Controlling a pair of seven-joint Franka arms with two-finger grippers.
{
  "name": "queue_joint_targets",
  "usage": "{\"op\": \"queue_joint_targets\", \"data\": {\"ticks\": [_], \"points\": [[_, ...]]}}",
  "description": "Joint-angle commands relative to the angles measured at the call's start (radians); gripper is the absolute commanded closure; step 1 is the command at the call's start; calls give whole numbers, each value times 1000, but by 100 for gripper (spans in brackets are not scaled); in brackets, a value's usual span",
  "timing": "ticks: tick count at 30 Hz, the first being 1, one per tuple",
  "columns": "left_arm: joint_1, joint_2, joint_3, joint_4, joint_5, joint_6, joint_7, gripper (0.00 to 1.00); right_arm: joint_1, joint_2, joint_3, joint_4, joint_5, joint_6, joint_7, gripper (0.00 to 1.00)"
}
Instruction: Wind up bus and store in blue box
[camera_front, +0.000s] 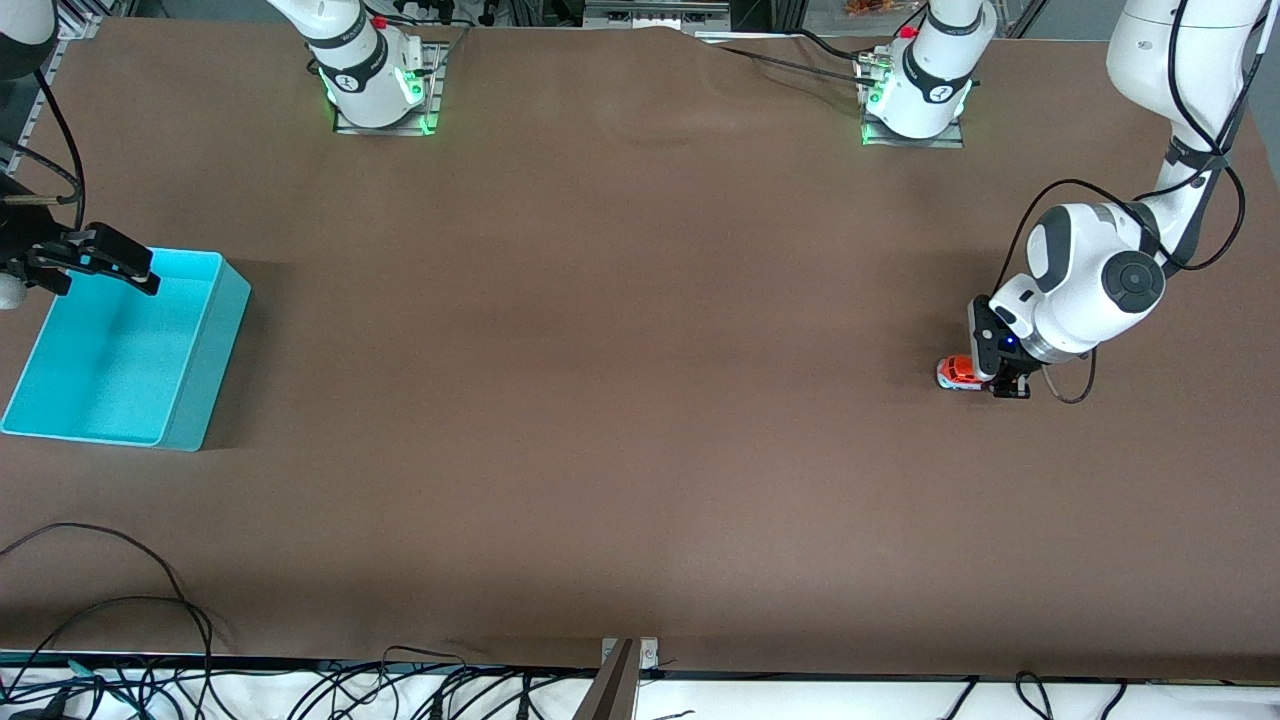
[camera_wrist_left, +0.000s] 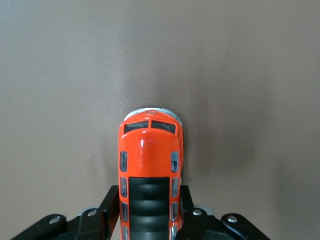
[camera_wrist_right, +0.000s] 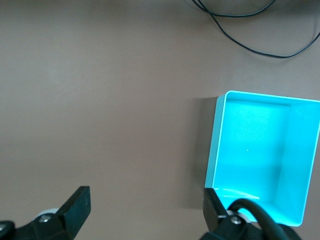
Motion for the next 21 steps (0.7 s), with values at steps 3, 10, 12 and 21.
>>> {"op": "queue_joint_targets", "data": {"ticks": [3,10,12,21], "points": [[1,19,-6,15,22,7,22,88,1,2,2,19,-8,-19,-9,0],[-5,14,-10,17,22,1,19,88,1,2,2,19,-8,-19,-9,0],[-4,11,-30,18,20,-2,16,89,1,2,2,19,-8,-19,-9,0],[-4,-7,-98,41,16,-79,-71,94,1,1,2,19,-8,-19,-9,0]]}}
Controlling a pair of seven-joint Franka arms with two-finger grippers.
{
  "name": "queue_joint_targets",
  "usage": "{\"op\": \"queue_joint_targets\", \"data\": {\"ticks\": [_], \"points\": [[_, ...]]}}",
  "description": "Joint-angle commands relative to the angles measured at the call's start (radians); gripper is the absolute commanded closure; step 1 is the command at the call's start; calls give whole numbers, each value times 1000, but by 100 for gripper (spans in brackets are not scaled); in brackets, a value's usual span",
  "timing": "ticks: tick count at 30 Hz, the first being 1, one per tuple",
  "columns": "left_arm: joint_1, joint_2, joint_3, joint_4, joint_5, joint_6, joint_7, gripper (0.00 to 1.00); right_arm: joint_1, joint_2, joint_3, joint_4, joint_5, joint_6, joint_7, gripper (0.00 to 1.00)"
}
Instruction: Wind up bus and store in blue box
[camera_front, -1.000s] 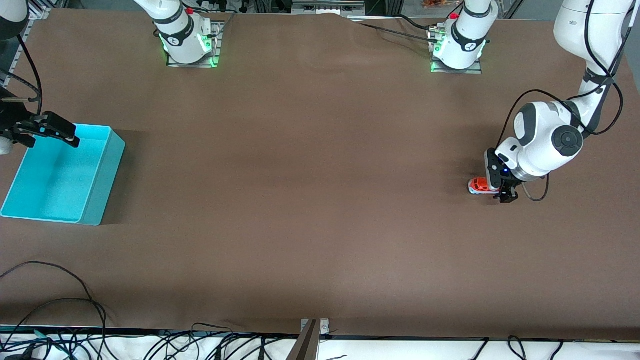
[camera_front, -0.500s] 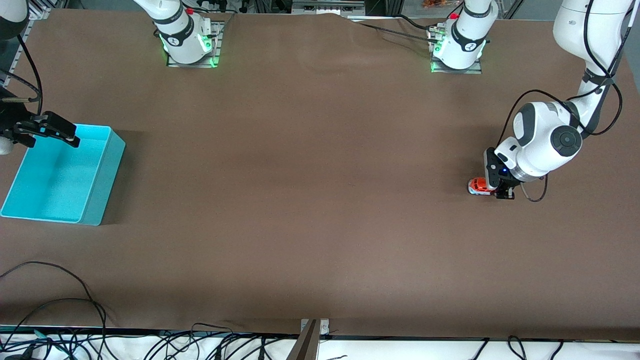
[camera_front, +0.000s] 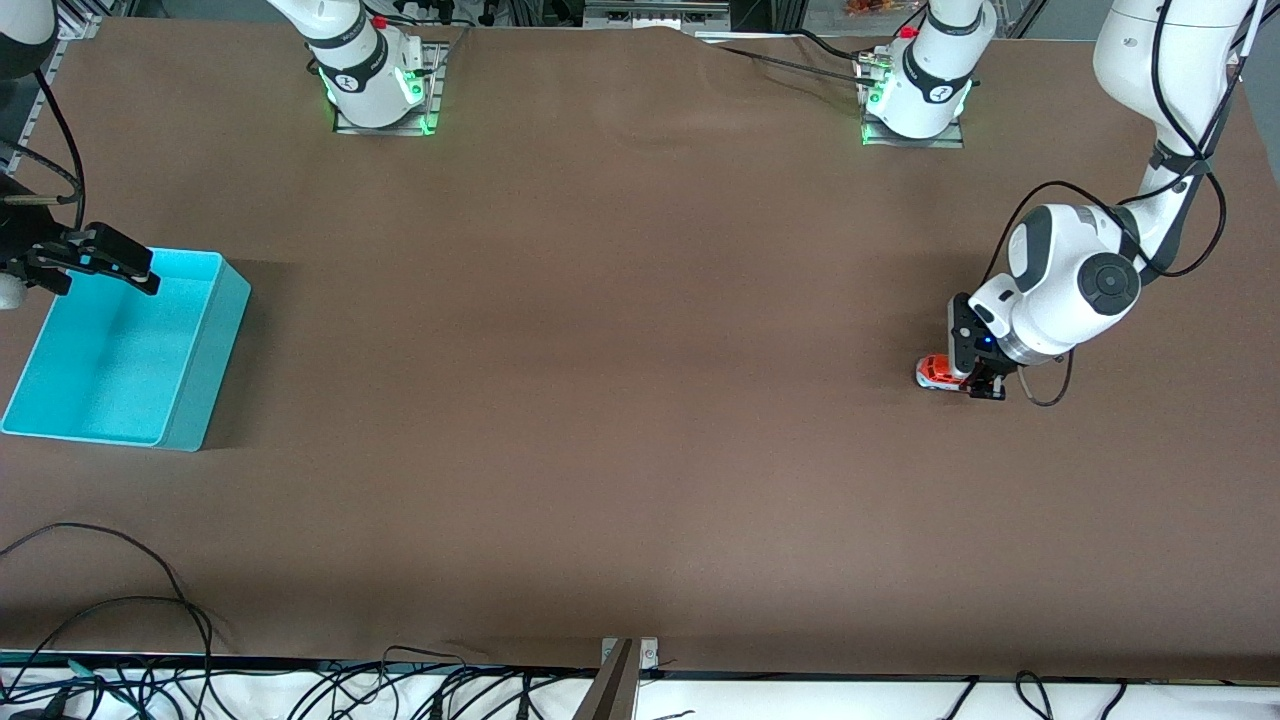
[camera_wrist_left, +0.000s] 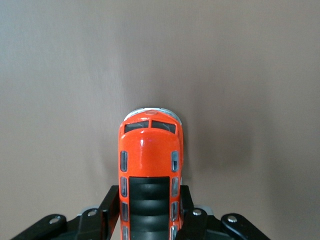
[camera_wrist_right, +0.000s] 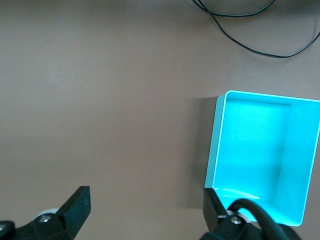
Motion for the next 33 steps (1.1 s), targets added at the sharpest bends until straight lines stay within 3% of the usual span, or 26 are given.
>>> {"op": "queue_joint_targets", "data": {"ticks": [1,4,12,18,33], "points": [[-1,-9,-45,29,15,-65,-81,94,2,1,2,19,-8,-18,-9,0],[-1,-6,-79,29,20,-73,-153,94,1,1,2,19,-8,-17,-7,0],[5,32,-76,28,26,-64,-164,94,1,1,2,19,-8,-25,-9,0],[19,65,-66,29,103,-64,-164,94,1,2,2,19,-8,-25,-7,0],[189,114,-61,29,275,-62,-156,94,2,2,2,19,-6,-25,-7,0]]}}
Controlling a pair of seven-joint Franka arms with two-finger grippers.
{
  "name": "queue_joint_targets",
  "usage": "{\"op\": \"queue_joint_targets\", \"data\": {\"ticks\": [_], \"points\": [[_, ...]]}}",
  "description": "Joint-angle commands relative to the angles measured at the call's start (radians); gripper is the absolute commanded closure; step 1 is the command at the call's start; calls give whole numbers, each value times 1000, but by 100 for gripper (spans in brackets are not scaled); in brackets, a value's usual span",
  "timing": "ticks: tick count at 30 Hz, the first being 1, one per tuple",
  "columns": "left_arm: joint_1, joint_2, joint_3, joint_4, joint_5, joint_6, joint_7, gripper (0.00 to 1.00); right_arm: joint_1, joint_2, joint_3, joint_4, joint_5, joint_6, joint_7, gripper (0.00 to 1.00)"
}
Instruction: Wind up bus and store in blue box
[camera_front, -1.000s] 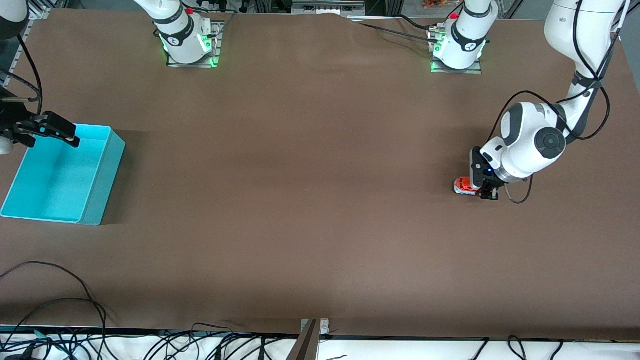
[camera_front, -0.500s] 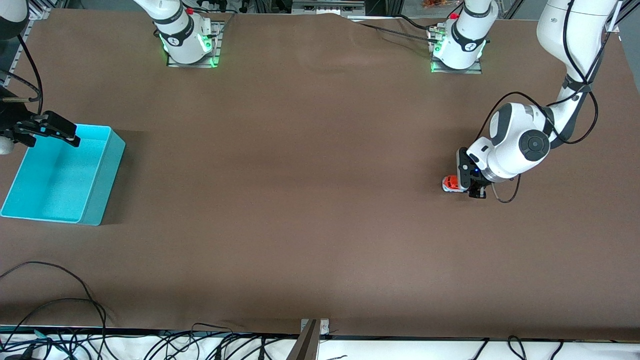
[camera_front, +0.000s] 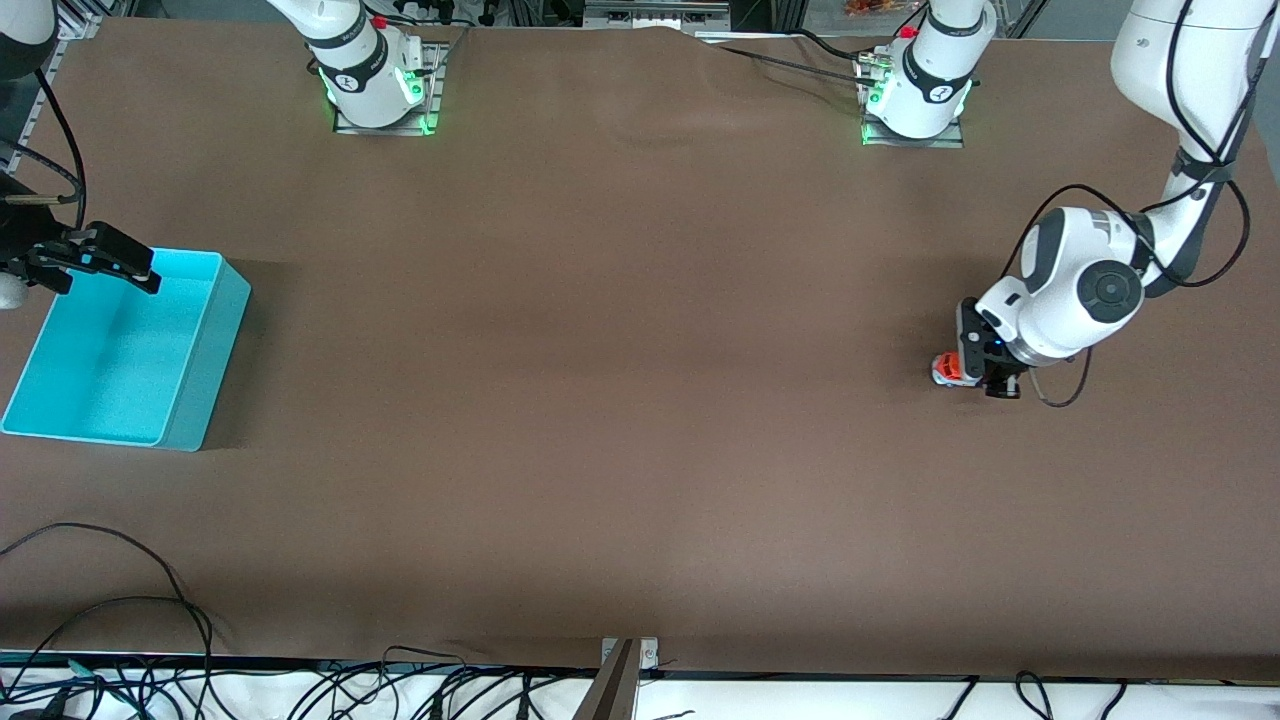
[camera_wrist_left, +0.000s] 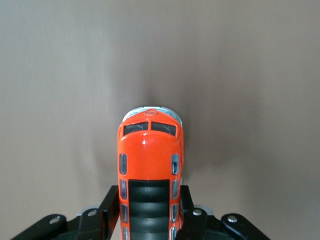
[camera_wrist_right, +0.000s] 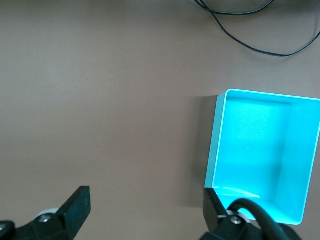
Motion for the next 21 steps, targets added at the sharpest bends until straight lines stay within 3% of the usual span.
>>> {"op": "queue_joint_targets", "data": {"ticks": [1,21], "points": [[72,97,5,9,95,-3,0,94,1,2,2,20,-6,-19,-7,0],[235,195,5,136,118,-2,204,93,1,2,2,20,-6,-19,-7,0]]}}
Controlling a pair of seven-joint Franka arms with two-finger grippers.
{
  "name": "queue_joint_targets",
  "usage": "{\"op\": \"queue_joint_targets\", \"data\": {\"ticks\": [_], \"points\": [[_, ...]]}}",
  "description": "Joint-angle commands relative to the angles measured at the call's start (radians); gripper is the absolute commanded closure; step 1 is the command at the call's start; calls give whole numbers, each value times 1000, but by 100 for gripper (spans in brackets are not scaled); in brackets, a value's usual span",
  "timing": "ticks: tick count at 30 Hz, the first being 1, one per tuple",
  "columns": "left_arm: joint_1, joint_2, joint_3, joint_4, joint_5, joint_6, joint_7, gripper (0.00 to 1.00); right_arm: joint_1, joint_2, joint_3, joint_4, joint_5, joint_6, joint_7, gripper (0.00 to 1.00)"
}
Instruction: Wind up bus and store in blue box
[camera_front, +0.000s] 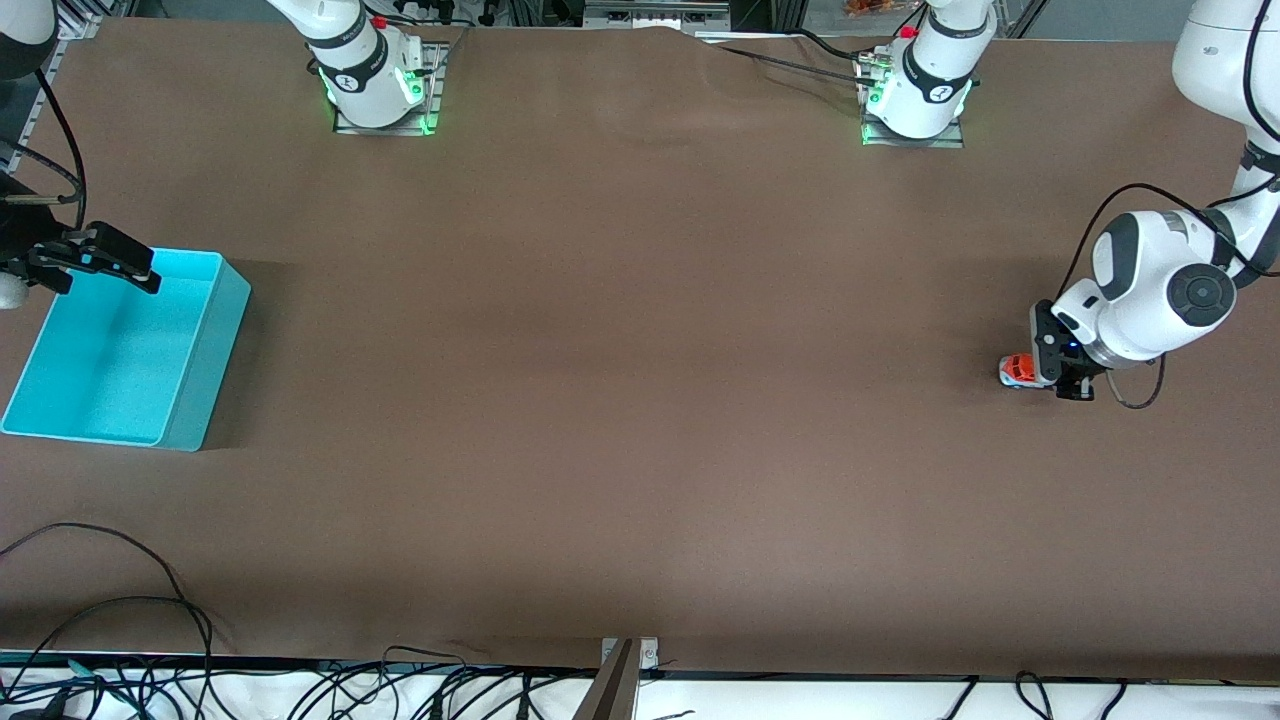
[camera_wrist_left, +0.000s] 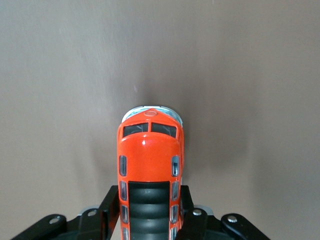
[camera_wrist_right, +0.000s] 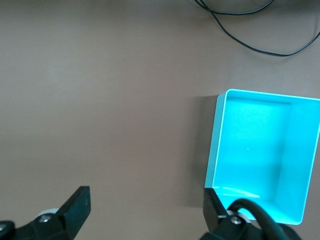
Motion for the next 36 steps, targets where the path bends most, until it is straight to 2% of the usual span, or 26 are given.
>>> {"op": "queue_joint_targets", "data": {"ticks": [1,11,22,23,24,26,27,32,36], "points": [[61,155,6,73,49,10,63,93,1,2,2,20,-6,-19,-7,0],[123,162,8,94,49,10,85,94,1,2,2,20,-6,-19,-6,0],[127,172,8,106,49,9,97,92,1,2,2,20,-6,-17,-6,0],[127,172,8,106,49,9,95,88,1,2,2,19,-5,-19,-6,0],[127,172,8,106,48,9,95,78,1,2,2,20,-5,-19,-6,0],[127,170,8,106,46,9,85,45,1,2,2,19,-6,-17,-6,0],[132,159,6,108,40,3,88,0,1,2,2,20,-5,-17,-6,0],[124,126,3,108,39,-22,83,0,1,2,2,20,-5,-17,-6,0],[118,89,-3,125,37,-109,66,0,1,2,2,20,-5,-17,-6,0]]}}
